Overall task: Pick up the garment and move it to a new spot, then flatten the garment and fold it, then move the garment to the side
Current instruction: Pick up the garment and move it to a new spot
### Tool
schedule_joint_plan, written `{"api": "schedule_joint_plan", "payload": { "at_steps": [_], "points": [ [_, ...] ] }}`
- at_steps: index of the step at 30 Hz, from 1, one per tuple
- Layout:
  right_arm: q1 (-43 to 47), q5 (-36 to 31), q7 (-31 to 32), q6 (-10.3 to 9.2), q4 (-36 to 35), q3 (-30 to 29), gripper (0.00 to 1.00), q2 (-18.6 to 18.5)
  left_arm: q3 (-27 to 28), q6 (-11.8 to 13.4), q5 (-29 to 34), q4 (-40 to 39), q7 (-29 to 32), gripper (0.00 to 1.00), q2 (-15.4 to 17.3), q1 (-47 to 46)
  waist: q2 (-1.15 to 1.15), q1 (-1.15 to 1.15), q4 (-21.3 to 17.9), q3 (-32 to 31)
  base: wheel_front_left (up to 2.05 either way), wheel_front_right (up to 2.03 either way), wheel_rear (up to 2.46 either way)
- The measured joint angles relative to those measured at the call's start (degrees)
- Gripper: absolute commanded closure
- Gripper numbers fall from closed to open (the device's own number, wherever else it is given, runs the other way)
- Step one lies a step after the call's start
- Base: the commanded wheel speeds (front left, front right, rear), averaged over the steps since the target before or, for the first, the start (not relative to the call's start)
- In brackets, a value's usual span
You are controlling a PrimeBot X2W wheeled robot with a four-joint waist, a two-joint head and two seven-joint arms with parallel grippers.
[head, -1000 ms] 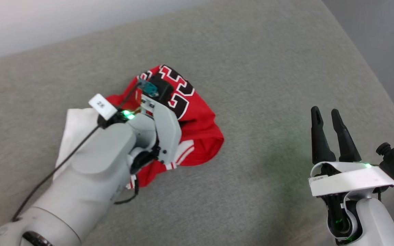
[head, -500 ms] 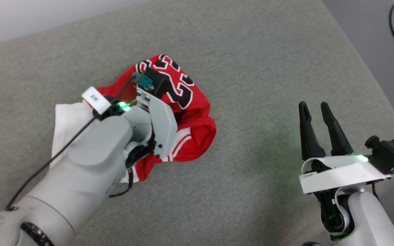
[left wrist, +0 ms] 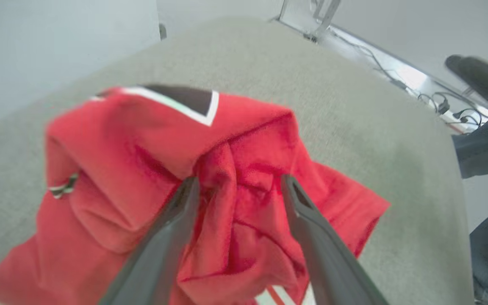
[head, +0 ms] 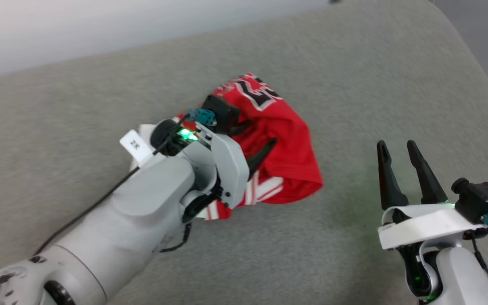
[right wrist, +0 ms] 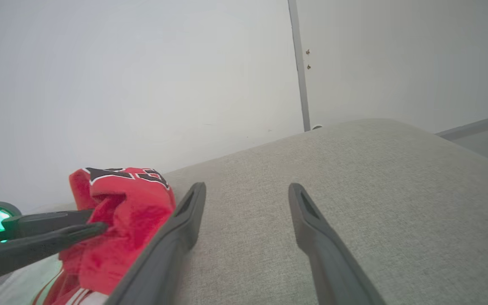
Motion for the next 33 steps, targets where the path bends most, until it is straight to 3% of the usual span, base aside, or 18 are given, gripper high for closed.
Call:
{"api": "schedule_joint_plan", "payload": {
  "at_steps": [6, 12, 16, 25, 33],
  "points": [
    [1.4, -0.6, 0.0, 0.0, 0.8, -0.2, 0.0, -1.8, 1.5, 0.0, -3.9, -2.0, -6.4, 0.0, 1.3, 3.7, 0.0, 0.0, 4.8, -3.5, 0.0, 0.0, 0.0],
    [3.5, -0.9, 0.0, 0.0, 2.2, -1.4, 0.0, -4.1, 4.5, 0.5, -4.9, 1.4, -11.8, 0.0, 2.9, 10.9, 0.0, 0.0, 9.5, -6.3, 0.0, 0.0, 0.0],
    [5.9, -1.0, 0.0, 0.0, 2.7, -3.1, 0.0, -6.1, 10.4, 0.5, -4.6, 1.7, -12.3, 0.0, 2.7, 16.4, 0.0, 0.0, 12.6, -7.8, 0.0, 0.0, 0.0],
    [11.5, -2.0, 0.0, 0.01, 2.4, -8.6, 0.0, -8.5, 34.4, 3.6, 10.8, -8.0, -12.6, 0.0, 5.0, 33.8, 0.0, 0.0, 18.3, -10.9, 0.0, 0.0, 0.0],
    [13.3, -2.0, 0.1, 0.01, 1.9, -9.5, 0.0, -9.6, 51.7, 5.9, 27.0, -19.5, -12.6, 0.0, 5.1, 48.5, 0.0, 0.0, 19.9, -14.0, 0.0, 0.0, 0.0]
  ]
}}
